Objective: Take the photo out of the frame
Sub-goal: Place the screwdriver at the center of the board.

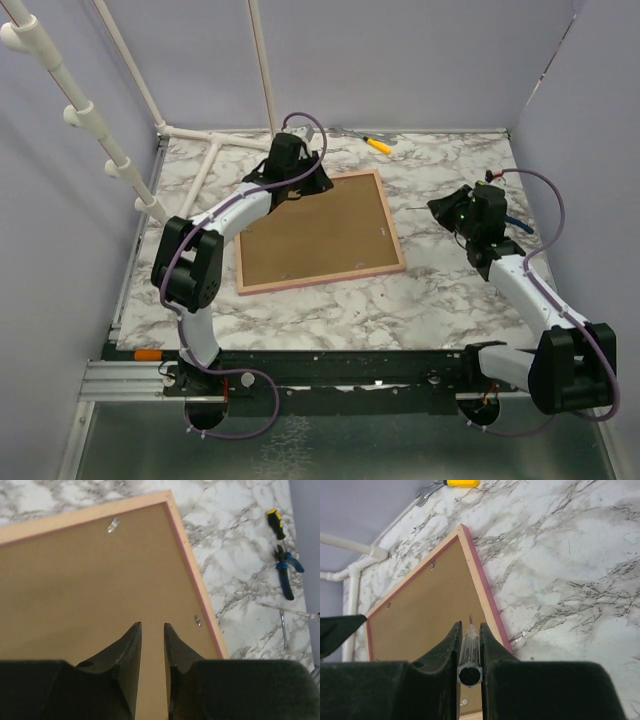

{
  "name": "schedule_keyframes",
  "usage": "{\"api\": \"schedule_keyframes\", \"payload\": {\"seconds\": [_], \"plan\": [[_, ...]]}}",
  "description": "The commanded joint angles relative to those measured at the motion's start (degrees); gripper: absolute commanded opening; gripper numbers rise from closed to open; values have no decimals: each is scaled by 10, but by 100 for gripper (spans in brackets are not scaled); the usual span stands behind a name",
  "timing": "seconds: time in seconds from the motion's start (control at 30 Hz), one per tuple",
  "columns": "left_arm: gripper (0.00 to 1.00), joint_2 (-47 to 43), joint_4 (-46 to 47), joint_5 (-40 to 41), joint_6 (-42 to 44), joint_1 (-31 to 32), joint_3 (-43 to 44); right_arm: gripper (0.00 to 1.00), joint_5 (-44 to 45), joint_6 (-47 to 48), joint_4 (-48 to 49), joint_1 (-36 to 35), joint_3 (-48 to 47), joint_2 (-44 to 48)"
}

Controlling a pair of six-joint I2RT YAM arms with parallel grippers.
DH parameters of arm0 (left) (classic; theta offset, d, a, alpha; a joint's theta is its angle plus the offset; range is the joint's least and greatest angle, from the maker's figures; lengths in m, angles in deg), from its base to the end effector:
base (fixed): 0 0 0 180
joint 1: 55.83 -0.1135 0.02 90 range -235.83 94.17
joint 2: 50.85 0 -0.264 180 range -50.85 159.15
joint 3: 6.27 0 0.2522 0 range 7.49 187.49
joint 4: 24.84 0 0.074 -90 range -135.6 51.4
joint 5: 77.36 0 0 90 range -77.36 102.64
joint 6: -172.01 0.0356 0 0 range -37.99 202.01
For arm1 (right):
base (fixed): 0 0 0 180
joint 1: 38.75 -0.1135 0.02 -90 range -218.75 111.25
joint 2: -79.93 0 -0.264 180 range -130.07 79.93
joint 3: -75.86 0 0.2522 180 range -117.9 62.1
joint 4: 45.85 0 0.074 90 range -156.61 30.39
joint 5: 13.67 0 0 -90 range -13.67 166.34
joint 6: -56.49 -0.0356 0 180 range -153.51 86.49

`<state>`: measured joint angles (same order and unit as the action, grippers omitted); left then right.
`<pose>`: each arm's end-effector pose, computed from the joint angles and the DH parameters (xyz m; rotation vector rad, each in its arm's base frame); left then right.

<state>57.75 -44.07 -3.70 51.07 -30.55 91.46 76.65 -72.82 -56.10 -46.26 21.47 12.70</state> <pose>0.3985 -0.1993 0.2619 0.0729 2.1986 -0.8728 0.2623 0.0344 0.2579 0.5547 1.9337 0.5230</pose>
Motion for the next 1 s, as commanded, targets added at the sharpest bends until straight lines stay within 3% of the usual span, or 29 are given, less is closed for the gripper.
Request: {"api": "schedule_keyframes", "payload": {"seconds": [0.0,0.2,0.4,0.57,0.63,0.97], "plan": [[28,-82,-24,79,11,4,-73,0,-88,-56,23,37,25,-10],[51,-164,-31,147,-6,3,-165,1,-151,-105,50,92,61,-40],[86,-238,-59,250,-50,1,-238,1,-164,-115,58,111,78,-67],[92,-272,-110,304,-70,-1,-262,1,-162,-116,54,122,80,-86],[98,-285,-130,314,-79,-4,-268,1,-160,-115,51,125,81,-92],[99,-348,-162,340,-89,-21,-335,1,-207,-109,74,154,94,-151]]}}
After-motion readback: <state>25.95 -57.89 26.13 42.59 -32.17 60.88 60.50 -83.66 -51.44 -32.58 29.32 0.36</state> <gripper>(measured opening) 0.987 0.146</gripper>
